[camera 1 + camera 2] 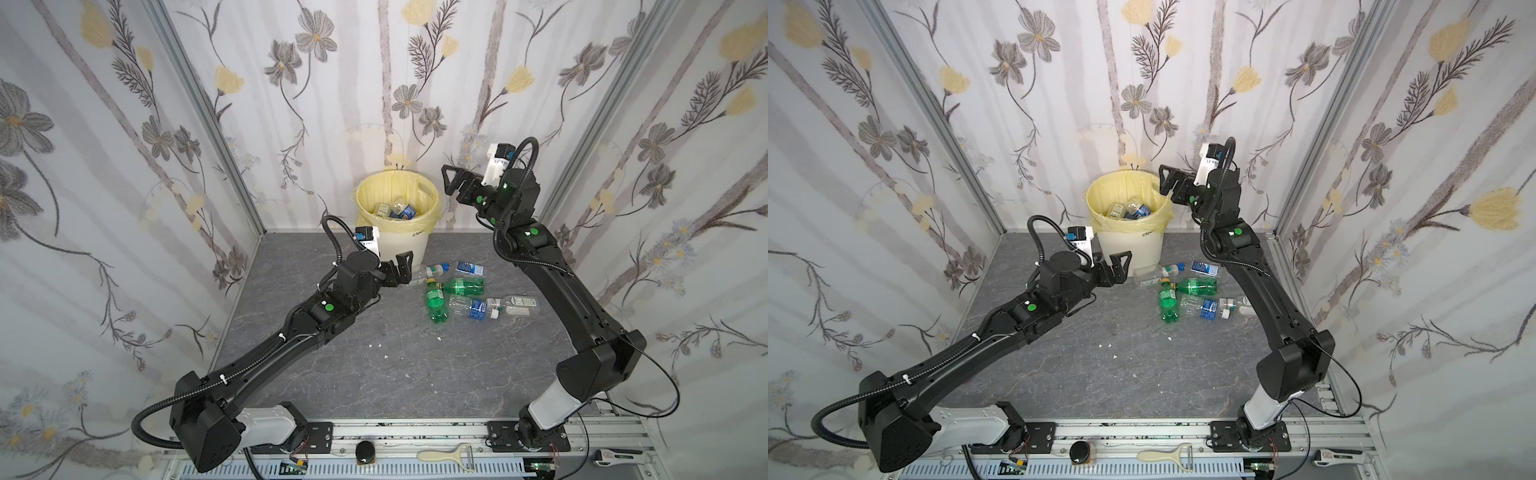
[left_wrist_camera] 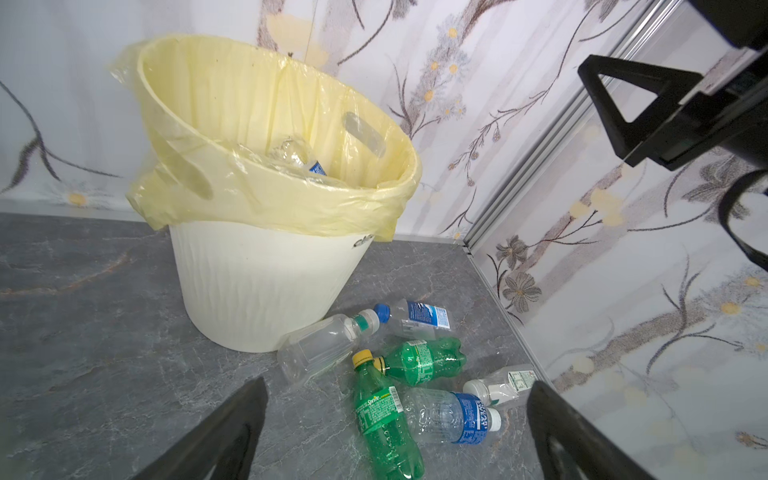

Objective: Throw the plastic bottles in the bin
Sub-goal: 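Open the right gripper over the bin to drop the Pepsi bottle, then lower the left gripper onto the upright green Sprite bottle while the right gripper lowers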

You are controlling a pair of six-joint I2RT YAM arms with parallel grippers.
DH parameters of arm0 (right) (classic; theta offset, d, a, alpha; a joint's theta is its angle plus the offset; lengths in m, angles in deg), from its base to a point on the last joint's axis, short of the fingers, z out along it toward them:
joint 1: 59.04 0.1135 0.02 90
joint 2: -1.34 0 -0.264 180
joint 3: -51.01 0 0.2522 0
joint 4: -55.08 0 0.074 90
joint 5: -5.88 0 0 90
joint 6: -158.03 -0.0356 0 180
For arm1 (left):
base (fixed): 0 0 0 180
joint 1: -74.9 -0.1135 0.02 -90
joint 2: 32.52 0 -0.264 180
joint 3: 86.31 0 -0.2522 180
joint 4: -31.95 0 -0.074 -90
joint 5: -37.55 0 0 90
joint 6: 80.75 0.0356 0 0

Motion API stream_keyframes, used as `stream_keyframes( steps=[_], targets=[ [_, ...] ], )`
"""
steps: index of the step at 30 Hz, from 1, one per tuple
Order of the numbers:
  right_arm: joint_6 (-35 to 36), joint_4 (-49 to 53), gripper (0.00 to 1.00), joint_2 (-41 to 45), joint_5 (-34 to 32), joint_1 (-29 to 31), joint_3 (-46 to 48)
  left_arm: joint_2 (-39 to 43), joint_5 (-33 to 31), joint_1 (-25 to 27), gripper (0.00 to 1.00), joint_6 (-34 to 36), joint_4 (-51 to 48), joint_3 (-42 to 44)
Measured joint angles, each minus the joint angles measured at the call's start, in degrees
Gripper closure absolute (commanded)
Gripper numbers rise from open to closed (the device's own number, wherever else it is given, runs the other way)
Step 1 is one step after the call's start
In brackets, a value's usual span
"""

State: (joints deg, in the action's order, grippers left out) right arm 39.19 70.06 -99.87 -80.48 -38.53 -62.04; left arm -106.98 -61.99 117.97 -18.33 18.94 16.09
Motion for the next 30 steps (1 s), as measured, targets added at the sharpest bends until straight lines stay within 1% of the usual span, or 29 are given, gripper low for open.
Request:
stream_keyframes(
  steps=[6,8,12,18,21,26,30],
  targets=[
    [0.96,1.46,0.0,7.52,-1.51,-2.54,12.02,-5.88,3.3,-0.04,0.0,-5.46,-0.2,0.63],
    [1.73,1.77,0.0,10.56,-2.54,-2.62,16.17,-7.89,4.46,-0.02,0.0,-7.45,-0.2,0.68],
    [3.45,1.31,0.0,17.92,-2.4,-2.58,26.01,-13.0,7.23,0.33,0.0,-10.73,-0.17,0.66],
    [4.5,3.23,0.0,27.39,-2.71,-2.58,40.94,-20.31,10.47,1.44,0.0,-14.64,-0.37,0.0],
    [5.49,4.61,0.0,30.45,-2.73,-2.58,46.01,-24.17,12.66,1.97,0.0,-15.39,-0.57,-1.75],
    [7.15,7.26,0.0,33.48,-2.71,-2.62,51.21,-28.98,15.78,3.54,0.0,-15.93,-0.59,-4.87],
    [7.39,8.94,0.0,35.6,-2.43,-2.71,54.8,-32.3,16.59,4.24,0.0,-16.02,-0.59,-6.71]
  ],
)
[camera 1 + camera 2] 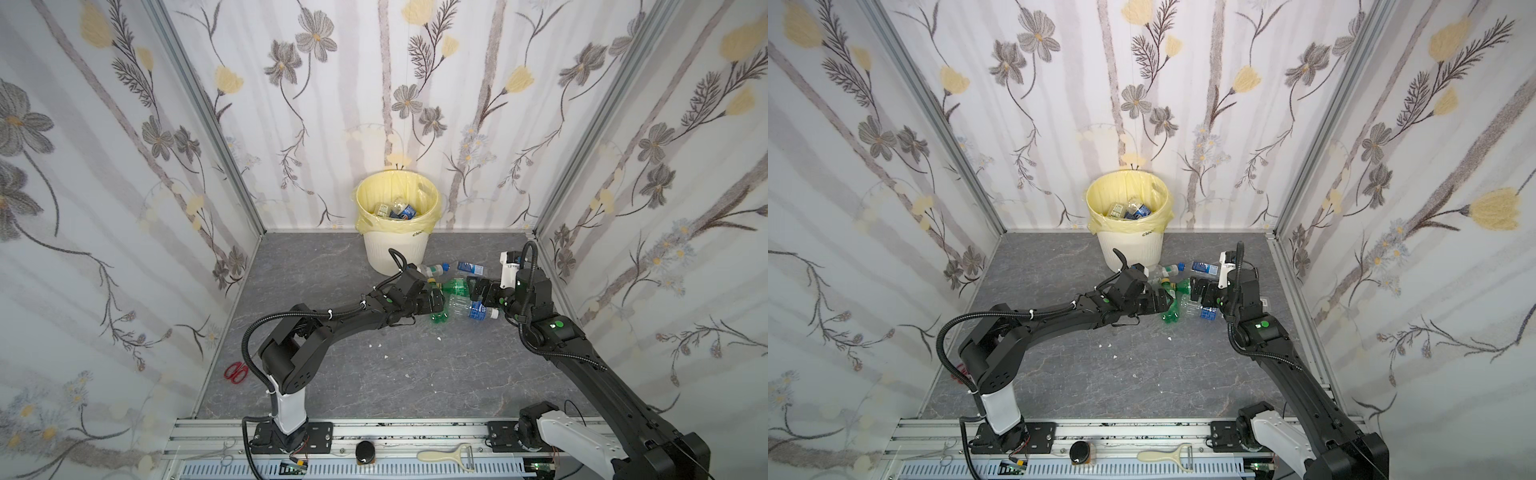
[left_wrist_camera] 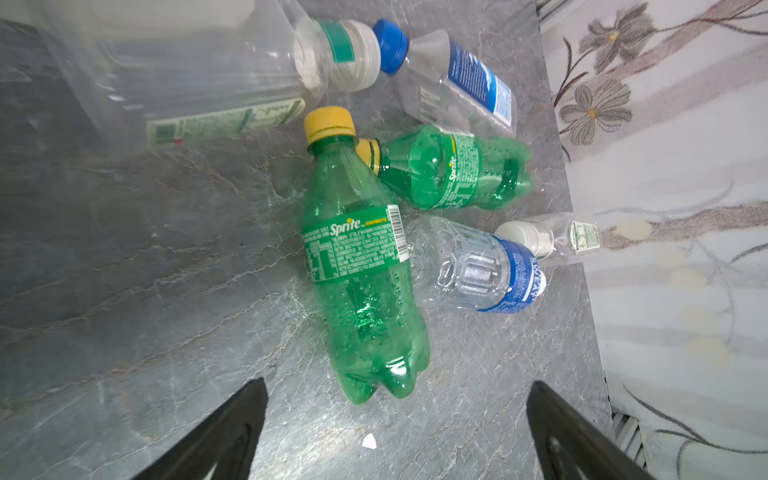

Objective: Throw the plastic bottles in the bin
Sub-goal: 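Lower the left gripper onto the upright green Sprite bottle while the right gripper lowers, then grasp the Sprite bottle with the left gripper and lift it toward the right gripper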

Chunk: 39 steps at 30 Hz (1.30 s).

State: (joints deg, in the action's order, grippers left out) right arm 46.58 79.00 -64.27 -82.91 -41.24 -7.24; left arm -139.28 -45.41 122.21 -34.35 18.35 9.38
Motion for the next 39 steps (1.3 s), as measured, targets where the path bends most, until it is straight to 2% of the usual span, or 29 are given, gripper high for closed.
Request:
stream_keyframes(
  steps=[6,19,23,33,39],
  targets=[
    [-1.68,0.37,0.0,2.67,1.64,-0.2,5.14,-4.37,0.09,1.27,0.01,-0.74,0.0,-2.1],
    [-2.95,0.24,0.0,6.27,2.03,-1.14,6.99,-11.72,-1.44,1.6,0.17,-1.01,-0.04,-6.4],
    [-2.95,0.24,0.0,6.51,2.05,-1.36,7.17,-12.37,-1.73,1.62,0.21,-0.98,-0.04,-6.51],
    [-3.56,-0.55,0.0,5.95,2.95,-1.75,7.93,-12.44,-3.02,1.51,0.4,-0.07,0.04,-6.32],
    [-3.8,-0.87,0.0,5.68,3.19,-1.92,8.31,-11.52,-3.41,1.33,0.43,0.44,0.44,-5.03]
  ],
)
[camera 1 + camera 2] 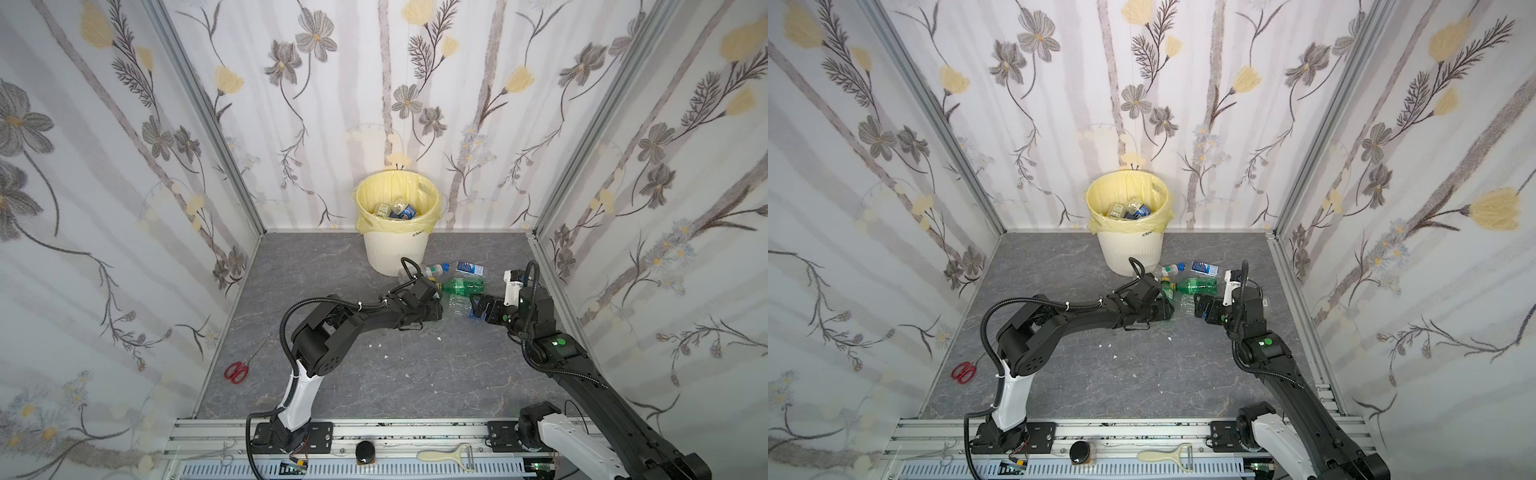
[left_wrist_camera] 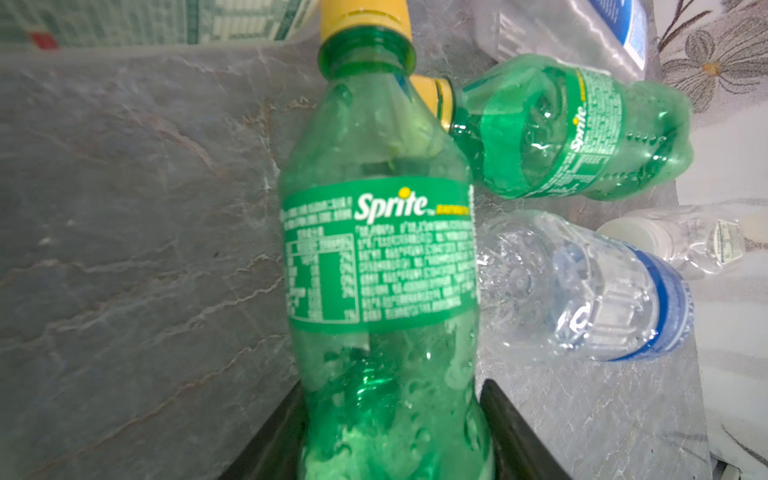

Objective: Throw the plastic bottles in the bin
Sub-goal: 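Grasp the Sprite bottle with the left gripper and lift it toward the right gripper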

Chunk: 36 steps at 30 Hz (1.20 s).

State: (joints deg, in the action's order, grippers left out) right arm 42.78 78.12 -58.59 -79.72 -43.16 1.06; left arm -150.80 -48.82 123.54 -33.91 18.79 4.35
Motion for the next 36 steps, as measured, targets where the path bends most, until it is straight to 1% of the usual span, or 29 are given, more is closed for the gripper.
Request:
stream_keyframes(
  steps=[6,13,23,31,36],
  targets=[
    [-0.52,-0.7,0.0,-0.55,0.28,-0.15,0.31,2.62,-0.02,-0.26,0.43,2.38,-0.46,3.28],
    [-1.77,-2.16,0.0,-3.26,1.95,-0.2,0.66,5.97,0.74,-0.26,0.44,5.92,-0.46,7.1],
    [-5.66,-5.25,0.0,-7.58,7.26,-0.2,1.92,12.04,2.6,0.39,0.44,13.62,-0.72,11.26],
    [-10.36,-9.94,0.0,-10.8,12.74,-0.2,2.03,16.72,3.69,2.14,0.44,18.91,-0.52,11.63],
    [-12.39,-12.63,0.01,-12.41,15.34,0.11,1.55,18.53,4.04,2.91,0.44,20.52,-0.37,11.63]
  ],
)
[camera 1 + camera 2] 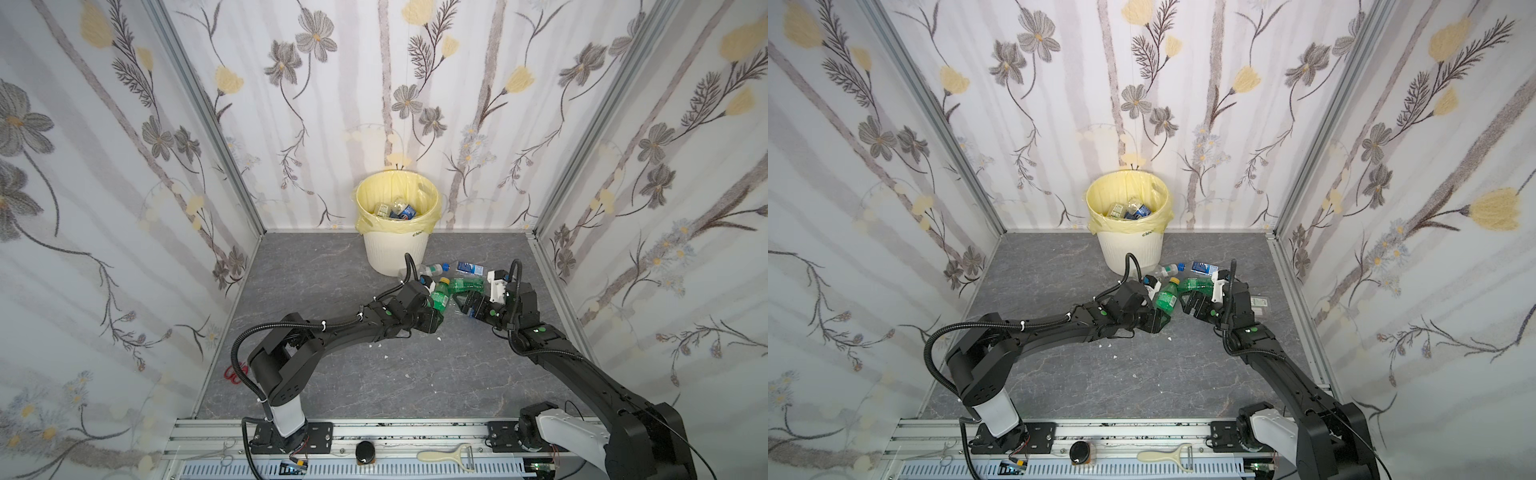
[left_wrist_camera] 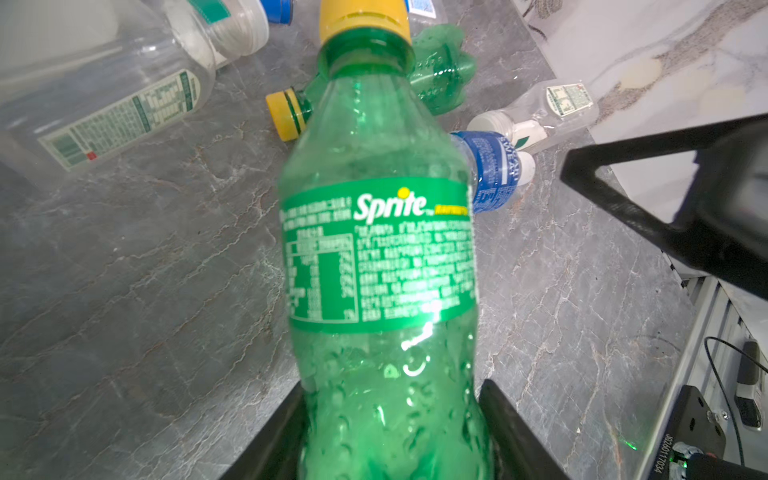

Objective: Throw the plastic bottles in the bin
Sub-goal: 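Grasp the Sprite bottle with the left gripper and lift it toward the right gripper, then close the right gripper on the cap end of the Sprite bottle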

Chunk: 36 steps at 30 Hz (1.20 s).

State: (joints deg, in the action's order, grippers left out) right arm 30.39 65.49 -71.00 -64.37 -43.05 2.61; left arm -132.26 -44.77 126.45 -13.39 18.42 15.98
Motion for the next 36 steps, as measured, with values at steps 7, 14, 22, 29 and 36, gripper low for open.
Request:
stream_keyframes(
  steps=[7,14,22,29,36],
  targets=[
    [-2.86,-3.76,0.08,-2.16,2.58,0.46,-0.5,1.92,0.04,0.85,0.45,1.33,0.44,-0.11],
    [-5.14,-6.43,0.1,-4.74,4.15,1.95,-2.08,3.13,0.42,1.16,0.45,1.66,0.66,-0.76],
    [-6.99,-9.03,0.18,-7.39,5.2,3.45,-3.58,4.37,0.72,1.36,0.45,1.88,0.83,-0.76],
    [-8.48,-10.64,0.25,-8.92,5.55,4.2,-4.33,5.09,0.68,1.33,0.44,1.88,0.81,-0.76],
    [-9.46,-11.93,0.35,-9.29,5.84,4.42,-4.79,5.35,0.61,1.33,0.41,1.88,0.96,-0.76]
  ],
)
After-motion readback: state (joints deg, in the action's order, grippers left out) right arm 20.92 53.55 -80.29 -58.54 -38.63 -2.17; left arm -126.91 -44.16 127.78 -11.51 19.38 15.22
